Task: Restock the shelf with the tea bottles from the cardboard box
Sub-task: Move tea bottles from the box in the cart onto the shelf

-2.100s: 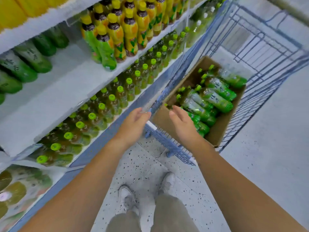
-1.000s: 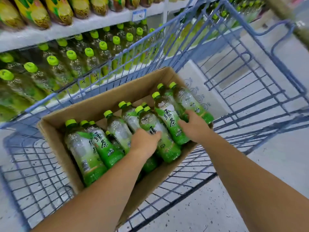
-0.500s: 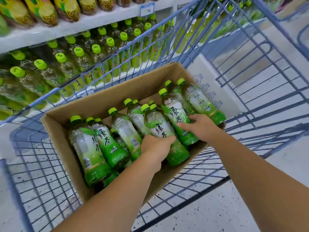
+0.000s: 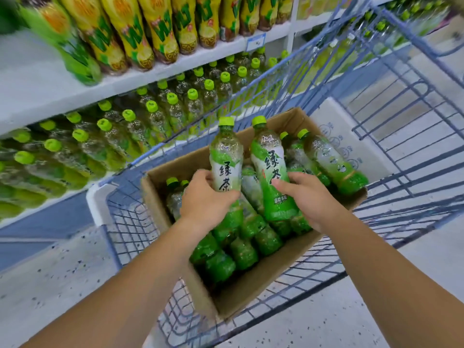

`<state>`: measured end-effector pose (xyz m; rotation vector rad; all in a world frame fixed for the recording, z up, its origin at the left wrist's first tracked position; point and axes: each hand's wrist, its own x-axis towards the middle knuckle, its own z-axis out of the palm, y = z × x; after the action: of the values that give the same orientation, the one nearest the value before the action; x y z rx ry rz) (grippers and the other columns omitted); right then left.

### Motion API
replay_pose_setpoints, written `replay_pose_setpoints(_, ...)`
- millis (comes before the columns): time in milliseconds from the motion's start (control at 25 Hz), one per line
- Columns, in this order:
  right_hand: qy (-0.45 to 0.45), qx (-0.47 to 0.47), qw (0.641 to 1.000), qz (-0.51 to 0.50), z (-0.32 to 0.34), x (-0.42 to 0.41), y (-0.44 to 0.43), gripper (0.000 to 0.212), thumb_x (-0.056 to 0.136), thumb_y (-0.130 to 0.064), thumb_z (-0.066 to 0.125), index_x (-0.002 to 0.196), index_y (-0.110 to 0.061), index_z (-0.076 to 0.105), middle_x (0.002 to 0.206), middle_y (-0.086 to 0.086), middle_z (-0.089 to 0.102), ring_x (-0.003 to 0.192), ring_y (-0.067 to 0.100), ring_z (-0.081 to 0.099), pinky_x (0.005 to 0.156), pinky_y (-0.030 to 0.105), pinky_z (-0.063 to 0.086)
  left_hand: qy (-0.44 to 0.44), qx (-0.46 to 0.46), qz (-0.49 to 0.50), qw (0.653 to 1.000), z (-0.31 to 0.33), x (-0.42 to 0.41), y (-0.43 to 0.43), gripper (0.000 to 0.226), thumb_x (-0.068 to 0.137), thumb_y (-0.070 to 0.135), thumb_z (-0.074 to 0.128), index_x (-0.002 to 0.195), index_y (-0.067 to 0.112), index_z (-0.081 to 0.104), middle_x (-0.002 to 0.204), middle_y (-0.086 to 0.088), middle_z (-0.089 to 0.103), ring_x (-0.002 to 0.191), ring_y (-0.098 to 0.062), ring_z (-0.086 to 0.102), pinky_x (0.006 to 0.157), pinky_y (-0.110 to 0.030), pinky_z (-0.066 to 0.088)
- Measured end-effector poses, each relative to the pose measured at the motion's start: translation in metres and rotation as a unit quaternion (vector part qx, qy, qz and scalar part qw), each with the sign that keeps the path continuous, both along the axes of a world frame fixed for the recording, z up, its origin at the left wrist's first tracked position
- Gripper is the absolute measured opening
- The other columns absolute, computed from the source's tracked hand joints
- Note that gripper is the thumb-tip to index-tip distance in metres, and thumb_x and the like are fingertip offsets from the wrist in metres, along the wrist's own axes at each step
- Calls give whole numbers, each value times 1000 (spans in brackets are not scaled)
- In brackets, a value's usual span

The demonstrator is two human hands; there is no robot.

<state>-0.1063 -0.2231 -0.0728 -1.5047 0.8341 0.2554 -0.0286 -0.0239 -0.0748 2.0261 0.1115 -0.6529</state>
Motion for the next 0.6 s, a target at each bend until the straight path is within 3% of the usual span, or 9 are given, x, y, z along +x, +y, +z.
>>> replay_pose_setpoints(40, -24, 7, 1000, -2, 9, 7, 15, 30, 91, -29, 70, 116, -15, 69, 110, 1, 75, 103, 20, 71, 93, 44, 56, -11, -3, 3, 1000, 8, 7, 13, 47, 68, 35, 85, 103, 27, 55, 95, 13, 66, 84, -5, 64, 72, -31, 52)
replay_pose_setpoints(120, -60, 15, 998, 0, 26, 22, 47, 20, 95, -19, 64, 113, -13, 70, 106, 3, 76, 100, 22, 72, 88, 44, 58, -27, -14, 6, 1000, 26, 22, 44, 48, 71, 36, 84, 108, 30, 54, 97, 16, 66, 85, -3, 64, 75, -33, 54)
replay_pose_setpoints(240, -104, 9, 994, 24, 51, 50, 99, 23, 96, -16, 61, 117, -9, 69, 106, 6, 76, 99, 23, 72, 79, 36, 60, -65, -35, 35, 997, 51, 48, 101, 48, 71, 36, 83, 109, 34, 54, 96, 16, 66, 83, -5, 67, 73, -38, 58)
replay_pose_setpoints(400, -145, 30, 988, 41, 77, 94, 175, 23, 95, -11, 59, 115, -5, 68, 105, 12, 75, 95, 27, 72, 81, 45, 59, -116, -48, 62, 990, 79, 81, 183, 47, 74, 31, 83, 111, 33, 55, 95, 19, 64, 78, 8, 61, 55, -12, 46)
replay_pose_setpoints(480, -153, 36, 986, 59, 85, 122, 216, 24, 96, -10, 59, 118, -6, 67, 106, 12, 75, 94, 26, 72, 78, 44, 60, -137, -50, 74, 987, 89, 101, 223, 47, 74, 31, 84, 109, 34, 53, 97, 19, 64, 81, 8, 61, 59, -13, 48)
replay_pose_setpoints(600, -165, 27, 983, 83, 88, 169, 280, 25, 96, -11, 59, 120, -10, 66, 109, 8, 75, 97, 21, 72, 73, 33, 59, -169, -31, 88, 981, 94, 138, 286, 46, 72, 32, 84, 107, 34, 54, 92, 23, 63, 79, 14, 58, 63, -12, 45)
